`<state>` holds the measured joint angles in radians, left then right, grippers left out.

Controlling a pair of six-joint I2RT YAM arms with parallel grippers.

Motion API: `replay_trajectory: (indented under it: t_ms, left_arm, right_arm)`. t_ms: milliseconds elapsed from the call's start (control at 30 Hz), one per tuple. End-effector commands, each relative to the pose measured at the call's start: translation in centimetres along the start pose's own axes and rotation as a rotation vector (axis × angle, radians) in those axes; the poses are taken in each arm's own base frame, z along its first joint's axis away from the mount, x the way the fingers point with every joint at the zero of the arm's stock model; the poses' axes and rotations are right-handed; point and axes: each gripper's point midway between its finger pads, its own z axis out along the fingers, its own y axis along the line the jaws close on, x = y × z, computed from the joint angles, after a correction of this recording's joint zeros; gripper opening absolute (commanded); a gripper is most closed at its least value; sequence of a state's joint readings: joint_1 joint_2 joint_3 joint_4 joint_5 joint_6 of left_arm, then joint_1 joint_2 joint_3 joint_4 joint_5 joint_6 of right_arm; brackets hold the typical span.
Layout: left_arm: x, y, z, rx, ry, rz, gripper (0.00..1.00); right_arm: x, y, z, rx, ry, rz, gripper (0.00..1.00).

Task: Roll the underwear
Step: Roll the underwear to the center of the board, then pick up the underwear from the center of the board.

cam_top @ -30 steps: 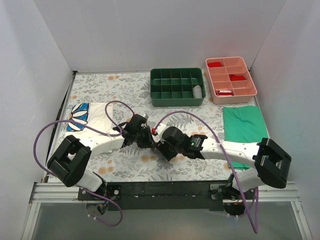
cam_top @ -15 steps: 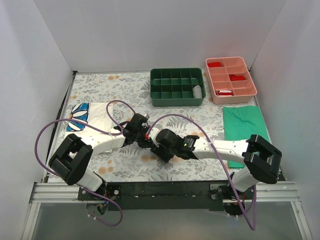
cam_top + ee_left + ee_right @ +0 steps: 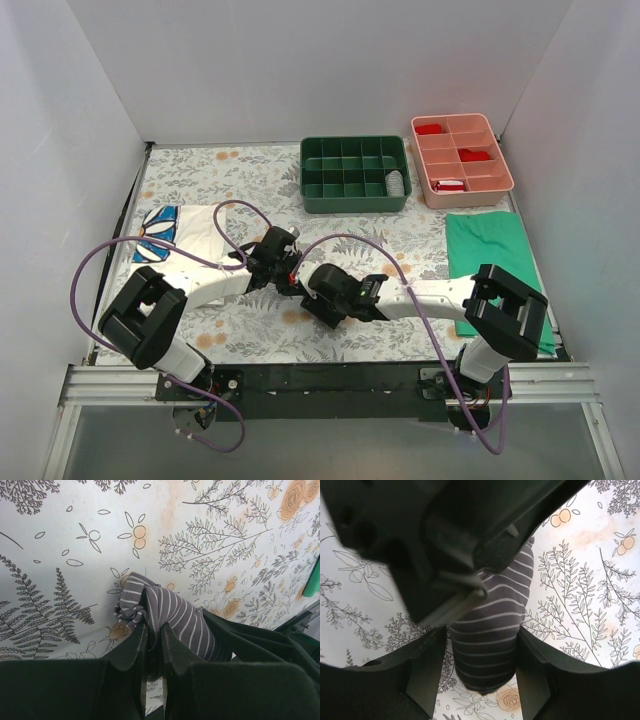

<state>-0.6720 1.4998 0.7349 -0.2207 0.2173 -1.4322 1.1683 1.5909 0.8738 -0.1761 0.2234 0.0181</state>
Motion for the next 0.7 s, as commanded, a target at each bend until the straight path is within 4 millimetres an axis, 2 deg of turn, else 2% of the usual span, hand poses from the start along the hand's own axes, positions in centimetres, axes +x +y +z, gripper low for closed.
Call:
replay_trajectory:
  t_ms: [0,133,233,267,333,367,533,567,633,667]
  left_arm:
    - [3.1,4.1,0.5,-0.152,0.097,0.012,0.00]
    - [3.2,4.1,0.5,-0.152,0.105,0.014,0.00]
    - [3.1,4.1,0.6,-0.151,0.102,0.013,0.00]
    - [3.2,4.1,0.6,-0.154,0.105,0.014,0.00]
    - [3.1,4.3,0.5,-0.159,0.101,0.013,0.00]
    - [3.3,4.4,0.5,-0.165,0.101,0.012,0.00]
    - [2.8,4.3,0.2,-0.171,0.077,0.009,0.00]
    - [2.6,4.3,0.2,-0.171,0.071,0.004,0.00]
    - [1.9,4.1,-0.1,-0.174,0.044,0.001,0.06]
    - [1.6,4.0,-0.2,-0.176,0.033,-0.004,0.11]
  right_arm:
    - [2.4,0.7,1.5,-0.015,0.062,-0.003,0.60]
    - [4.3,0.7,2.1,0.003,0.106,0.029,0.57]
    - [5.4,0.8,2.5,0.005,0.134,0.060,0.50]
    - [6.2,0.8,2.6,0.004,0.149,0.077,0.44]
    - [7.0,0.9,2.6,0.000,0.166,0.099,0.40]
    - [7.6,1.0,2.6,0.000,0.175,0.110,0.32]
    - [9.2,1.6,2.6,-0.021,0.208,0.165,0.17]
    - [9.4,1.9,2.6,-0.036,0.212,0.171,0.09]
    - [9.7,2.0,2.6,-0.039,0.217,0.185,0.01]
    - [9.8,2.2,2.6,-0.048,0.215,0.188,0.01]
